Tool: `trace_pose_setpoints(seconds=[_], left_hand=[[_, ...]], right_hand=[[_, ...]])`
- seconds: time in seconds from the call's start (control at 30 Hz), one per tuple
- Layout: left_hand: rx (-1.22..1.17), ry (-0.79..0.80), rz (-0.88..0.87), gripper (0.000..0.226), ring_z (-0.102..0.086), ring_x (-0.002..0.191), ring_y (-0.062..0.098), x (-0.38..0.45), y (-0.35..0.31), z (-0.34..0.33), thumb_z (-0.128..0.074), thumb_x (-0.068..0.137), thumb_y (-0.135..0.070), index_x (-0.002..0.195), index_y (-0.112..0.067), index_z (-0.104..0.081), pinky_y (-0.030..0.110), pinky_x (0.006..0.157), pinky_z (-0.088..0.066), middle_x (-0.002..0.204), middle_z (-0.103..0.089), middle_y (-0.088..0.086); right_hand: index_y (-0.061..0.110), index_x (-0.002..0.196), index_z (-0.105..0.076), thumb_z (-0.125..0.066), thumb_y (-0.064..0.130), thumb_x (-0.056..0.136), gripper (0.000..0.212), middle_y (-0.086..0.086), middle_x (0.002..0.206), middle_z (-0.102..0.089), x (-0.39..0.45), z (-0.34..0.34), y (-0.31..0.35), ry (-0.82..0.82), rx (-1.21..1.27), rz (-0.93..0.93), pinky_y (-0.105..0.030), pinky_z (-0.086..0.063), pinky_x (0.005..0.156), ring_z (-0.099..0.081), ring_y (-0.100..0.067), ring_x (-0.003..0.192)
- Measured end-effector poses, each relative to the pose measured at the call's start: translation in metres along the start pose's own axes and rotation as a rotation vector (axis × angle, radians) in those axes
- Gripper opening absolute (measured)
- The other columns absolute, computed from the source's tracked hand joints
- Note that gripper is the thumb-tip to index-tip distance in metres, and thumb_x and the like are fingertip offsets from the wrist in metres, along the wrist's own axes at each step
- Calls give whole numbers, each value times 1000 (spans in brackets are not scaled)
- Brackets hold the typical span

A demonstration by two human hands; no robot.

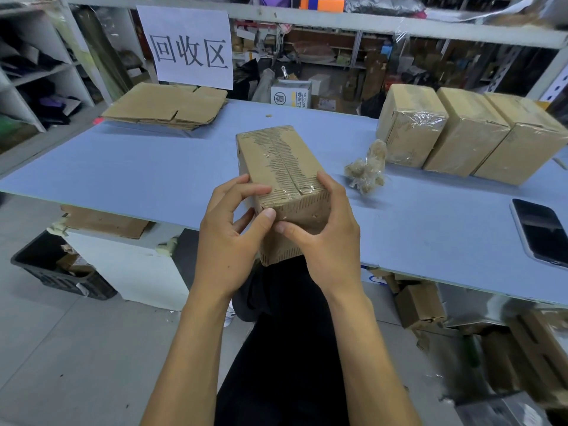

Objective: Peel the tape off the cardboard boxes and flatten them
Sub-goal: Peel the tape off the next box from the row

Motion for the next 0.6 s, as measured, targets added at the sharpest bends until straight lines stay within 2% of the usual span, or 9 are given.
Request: trace_pose_setpoints(seconds=[0.1, 0.27, 0.33, 0.4, 0.43, 0.5, 0.6], left_hand=[[-4, -3, 0, 30, -54, 127, 3, 0, -2, -1, -67, 92, -5, 109, -30, -68, 5, 90, -44, 137, -53, -3], [-22, -7, 4, 30, -55, 124, 2, 0, -2, -2, -66, 92, -2, 111, -26, -67, 4, 89, -42, 136, -54, 0], [-31, -8, 5, 30, -55, 124, 2, 0, -2, -2, -66, 92, -2, 110, -27, -67, 4, 89, -43, 135, -54, -1], [-33, -7, 6, 31, -55, 125, 3, 0, -2, -3, -65, 92, -2, 110, -27, -67, 4, 89, -43, 135, -54, -1], [-32, -8, 8, 31, -55, 125, 4, -1, -2, -3, -65, 92, -2, 110, -28, -67, 4, 89, -43, 136, -54, -1], [-31, -10, 15, 31, -55, 126, 4, -1, -1, -4, -65, 93, -2, 110, -28, -67, 5, 89, -43, 135, -54, -2], [-37, -12, 16, 31, -55, 126, 5, 0, -1, -3, -65, 93, -2, 110, -28, -67, 6, 88, -45, 135, -54, -2]], right_hand=[[37, 141, -47, -88, 27, 72, 81, 14, 136, -59, 1, 3, -4, -10, 21, -10, -38, -48, 106, -56, -8, 127], [36, 143, -46, -80, 25, 80, 72, 12, 138, -58, 2, 3, -6, -1, -6, 10, -40, -47, 106, -56, -9, 127], [36, 145, -44, -78, 23, 84, 70, 10, 151, -48, 1, 3, -5, 9, -18, 36, -40, -44, 110, -47, -7, 136], [32, 144, -43, -79, 18, 84, 72, 6, 161, -30, -4, 6, -1, -60, -18, 72, -34, -36, 117, -30, -3, 146], [26, 139, -46, -82, 17, 81, 68, 1, 158, -30, -7, 10, 3, -142, -17, 112, -32, -34, 117, -29, -7, 147], [15, 117, -57, -85, 23, 75, 51, -4, 144, -39, -15, 13, 9, -288, -44, 211, -34, -38, 113, -40, -19, 139], [19, 91, -62, -80, 41, 74, 33, 12, 135, -36, -17, 5, 10, -310, -98, 224, -45, -47, 102, -49, -31, 125]])
Point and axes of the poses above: each hand's wrist, its own x-axis towards the middle knuckle, its own z-axis out of the back of the hand, y = z × x, the point moved 7 cm from there along x, towards the middle knuckle
